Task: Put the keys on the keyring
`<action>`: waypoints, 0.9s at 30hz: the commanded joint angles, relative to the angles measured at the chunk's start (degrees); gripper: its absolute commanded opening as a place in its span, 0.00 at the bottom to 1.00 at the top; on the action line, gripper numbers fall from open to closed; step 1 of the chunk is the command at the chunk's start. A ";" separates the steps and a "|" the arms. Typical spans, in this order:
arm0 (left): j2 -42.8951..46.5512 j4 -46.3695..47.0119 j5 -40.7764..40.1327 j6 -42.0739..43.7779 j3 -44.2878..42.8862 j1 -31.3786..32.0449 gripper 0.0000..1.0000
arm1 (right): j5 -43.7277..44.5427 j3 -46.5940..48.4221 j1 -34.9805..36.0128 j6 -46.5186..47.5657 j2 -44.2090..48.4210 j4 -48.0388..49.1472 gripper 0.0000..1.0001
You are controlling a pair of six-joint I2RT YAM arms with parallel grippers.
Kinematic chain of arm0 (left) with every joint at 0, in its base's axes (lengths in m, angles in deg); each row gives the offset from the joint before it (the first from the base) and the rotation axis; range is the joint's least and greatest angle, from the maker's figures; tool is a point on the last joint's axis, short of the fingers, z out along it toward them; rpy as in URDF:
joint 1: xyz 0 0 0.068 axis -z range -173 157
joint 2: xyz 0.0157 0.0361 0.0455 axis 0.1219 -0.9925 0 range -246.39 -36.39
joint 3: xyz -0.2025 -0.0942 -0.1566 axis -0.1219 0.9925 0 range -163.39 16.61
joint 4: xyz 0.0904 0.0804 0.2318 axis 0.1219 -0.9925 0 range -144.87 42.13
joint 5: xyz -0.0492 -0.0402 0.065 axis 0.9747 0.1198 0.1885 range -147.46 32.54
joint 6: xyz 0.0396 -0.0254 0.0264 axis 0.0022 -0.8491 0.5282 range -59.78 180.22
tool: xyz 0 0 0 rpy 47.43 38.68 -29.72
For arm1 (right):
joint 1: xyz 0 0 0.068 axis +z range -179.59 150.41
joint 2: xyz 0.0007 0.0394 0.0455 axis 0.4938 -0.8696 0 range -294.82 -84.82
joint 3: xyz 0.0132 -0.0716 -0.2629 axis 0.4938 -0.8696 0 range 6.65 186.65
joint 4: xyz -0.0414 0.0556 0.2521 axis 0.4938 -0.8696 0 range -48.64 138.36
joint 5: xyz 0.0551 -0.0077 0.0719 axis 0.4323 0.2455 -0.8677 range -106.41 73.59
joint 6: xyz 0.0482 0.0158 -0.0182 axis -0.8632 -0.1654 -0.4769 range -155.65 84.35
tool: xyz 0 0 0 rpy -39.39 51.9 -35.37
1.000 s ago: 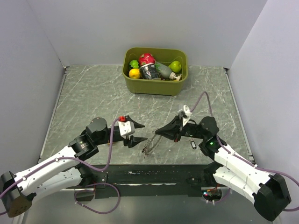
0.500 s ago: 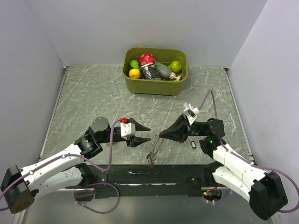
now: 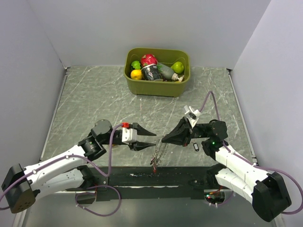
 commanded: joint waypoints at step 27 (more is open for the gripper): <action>-4.52 6.64 -0.02 1.61 -3.30 2.36 0.28 | 0.46 -0.07 -0.15 -3.20 -1.51 8.17 0.00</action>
